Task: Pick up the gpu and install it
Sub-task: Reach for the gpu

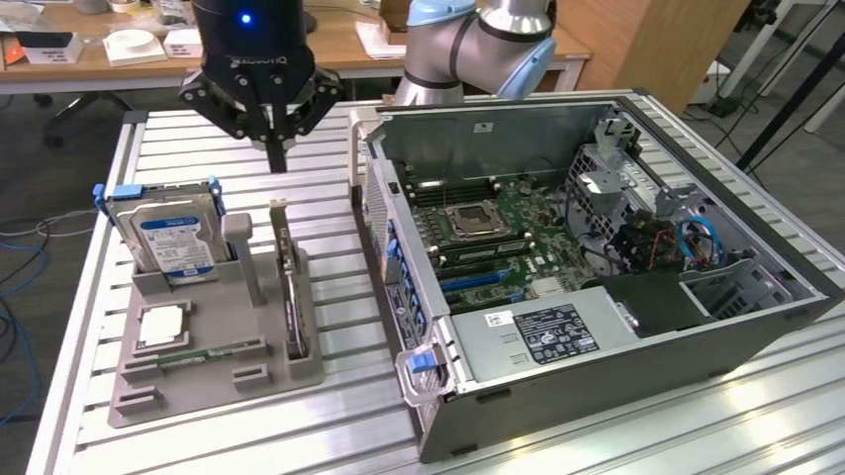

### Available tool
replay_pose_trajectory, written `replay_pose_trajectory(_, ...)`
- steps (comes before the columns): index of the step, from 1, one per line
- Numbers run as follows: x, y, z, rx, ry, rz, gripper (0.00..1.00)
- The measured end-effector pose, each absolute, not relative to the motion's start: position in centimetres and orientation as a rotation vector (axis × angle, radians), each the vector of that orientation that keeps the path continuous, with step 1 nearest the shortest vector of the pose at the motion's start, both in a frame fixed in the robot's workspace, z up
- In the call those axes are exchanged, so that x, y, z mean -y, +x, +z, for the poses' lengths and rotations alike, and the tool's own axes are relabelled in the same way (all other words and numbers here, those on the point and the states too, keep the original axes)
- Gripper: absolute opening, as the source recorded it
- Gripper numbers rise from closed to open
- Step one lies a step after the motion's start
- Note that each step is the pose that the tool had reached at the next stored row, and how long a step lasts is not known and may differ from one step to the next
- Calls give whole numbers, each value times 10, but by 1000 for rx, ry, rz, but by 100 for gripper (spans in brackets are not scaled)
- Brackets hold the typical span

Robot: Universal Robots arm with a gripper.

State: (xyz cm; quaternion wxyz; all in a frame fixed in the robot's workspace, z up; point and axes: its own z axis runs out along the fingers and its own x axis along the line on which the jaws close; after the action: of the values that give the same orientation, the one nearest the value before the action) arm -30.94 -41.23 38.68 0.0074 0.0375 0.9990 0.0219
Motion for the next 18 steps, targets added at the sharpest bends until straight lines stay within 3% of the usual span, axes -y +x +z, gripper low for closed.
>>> replay_pose_trajectory(13, 414, -315, 386, -3124, 116, 68, 11)
replay_pose_trajectory(18, 414, -315, 386, -3124, 116, 68, 35)
